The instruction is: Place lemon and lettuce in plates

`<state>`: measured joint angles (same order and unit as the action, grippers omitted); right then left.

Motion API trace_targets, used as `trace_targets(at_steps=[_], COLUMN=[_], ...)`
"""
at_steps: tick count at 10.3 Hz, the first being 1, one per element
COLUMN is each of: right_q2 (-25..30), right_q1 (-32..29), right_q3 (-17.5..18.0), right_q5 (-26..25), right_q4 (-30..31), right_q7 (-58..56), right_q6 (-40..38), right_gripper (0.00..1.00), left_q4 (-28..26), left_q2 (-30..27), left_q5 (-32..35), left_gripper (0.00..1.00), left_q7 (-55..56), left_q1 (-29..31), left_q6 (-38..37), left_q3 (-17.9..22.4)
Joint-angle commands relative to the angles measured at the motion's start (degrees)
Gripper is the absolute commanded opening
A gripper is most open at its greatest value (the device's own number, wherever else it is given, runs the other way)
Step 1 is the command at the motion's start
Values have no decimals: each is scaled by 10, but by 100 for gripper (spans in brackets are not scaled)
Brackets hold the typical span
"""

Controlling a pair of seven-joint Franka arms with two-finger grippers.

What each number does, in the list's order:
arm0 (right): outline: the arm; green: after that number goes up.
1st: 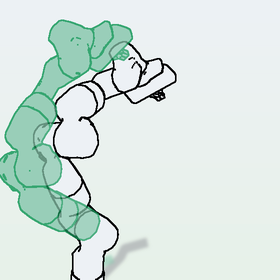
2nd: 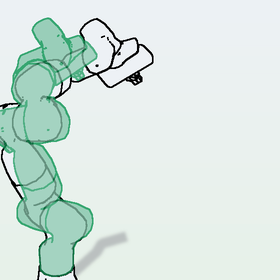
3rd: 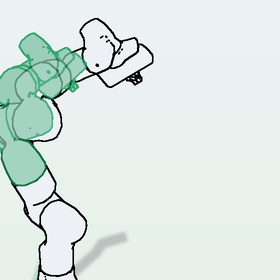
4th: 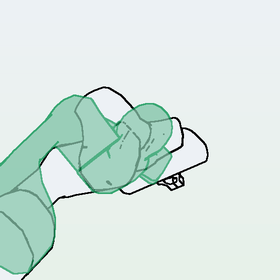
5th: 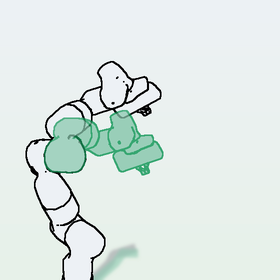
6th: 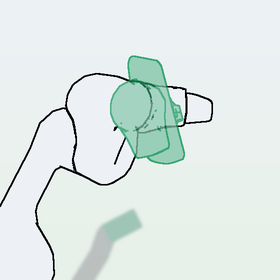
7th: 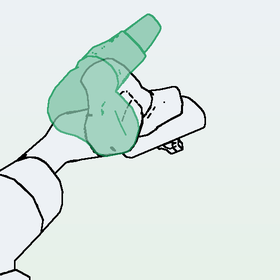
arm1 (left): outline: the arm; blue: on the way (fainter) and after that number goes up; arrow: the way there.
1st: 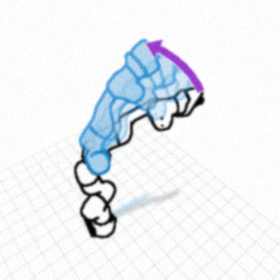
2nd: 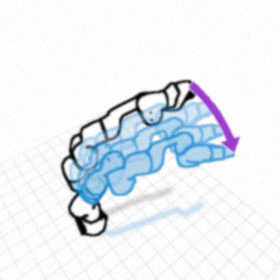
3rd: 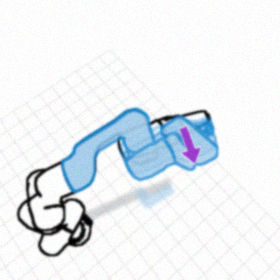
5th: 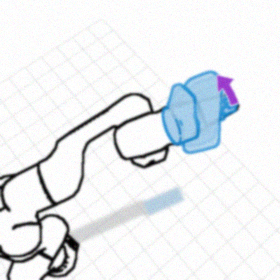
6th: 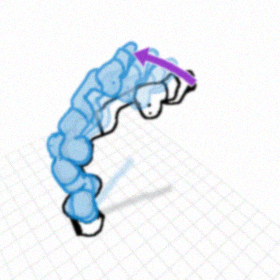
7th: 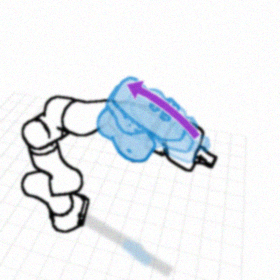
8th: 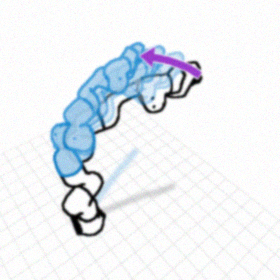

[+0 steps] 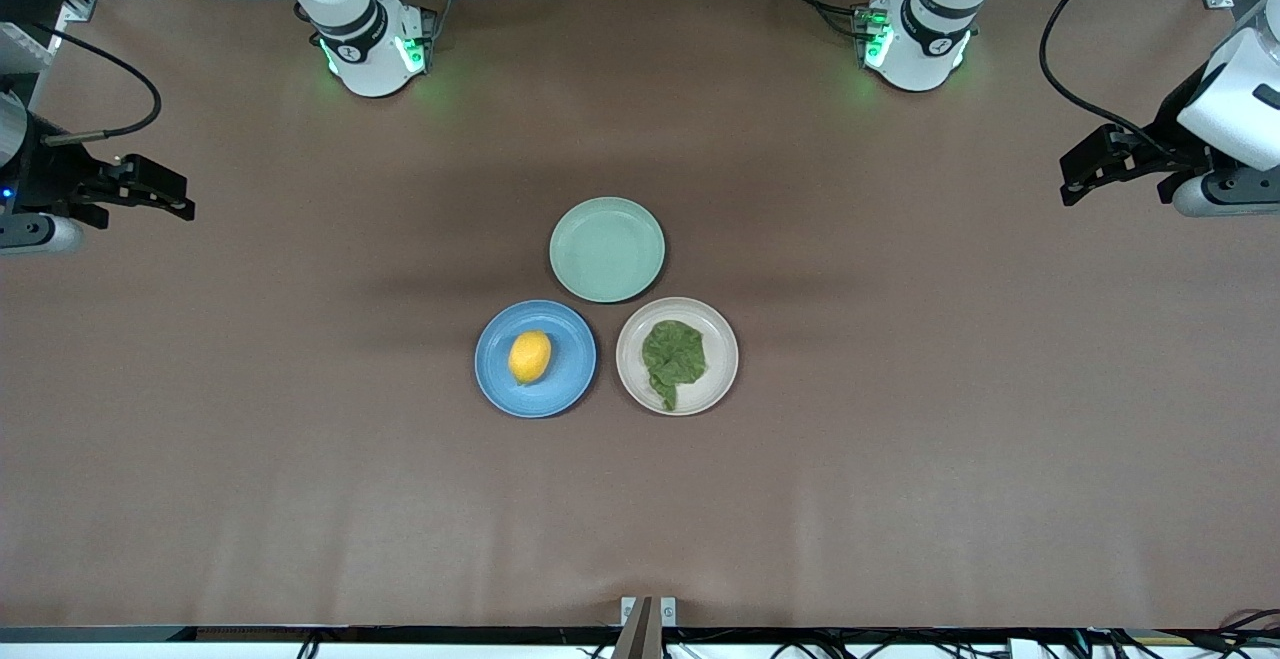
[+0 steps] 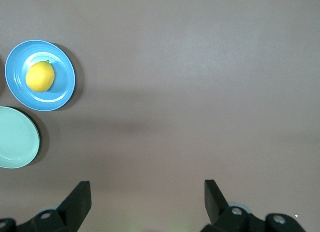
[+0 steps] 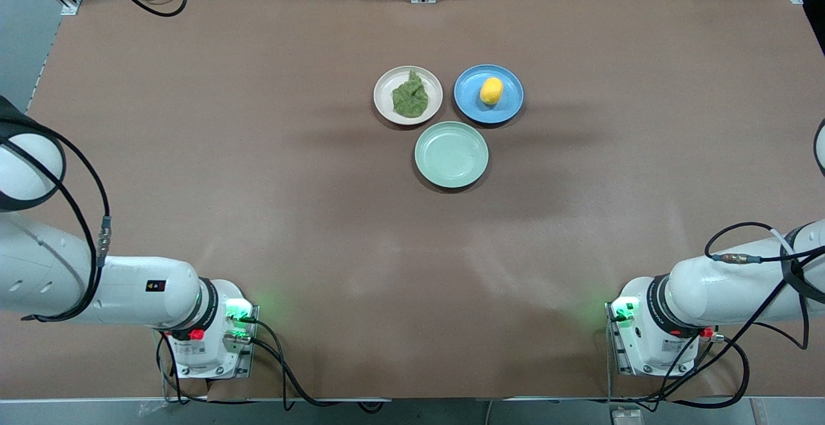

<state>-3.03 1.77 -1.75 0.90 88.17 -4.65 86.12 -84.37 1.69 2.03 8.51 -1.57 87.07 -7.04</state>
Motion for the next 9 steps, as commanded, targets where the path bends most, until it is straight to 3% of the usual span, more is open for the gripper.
trace_targets(at_steps=[1, 9], right_q2=[14, 29], right_q1=[-4, -6], right_q3=[3, 2], right_q5=[-2, 0], right_q4=[16, 38], right_q7=[1, 2], right_q6=[6, 18], right_gripper=[100, 100], left_q4=[3, 4], left_q2=[-4, -3], left_q5=[10, 8], left_gripper=[100, 100], left_q7=[-14, -15], left_q1=[8, 10], left_q6=[-2, -2], left_q3=[-5, -6])
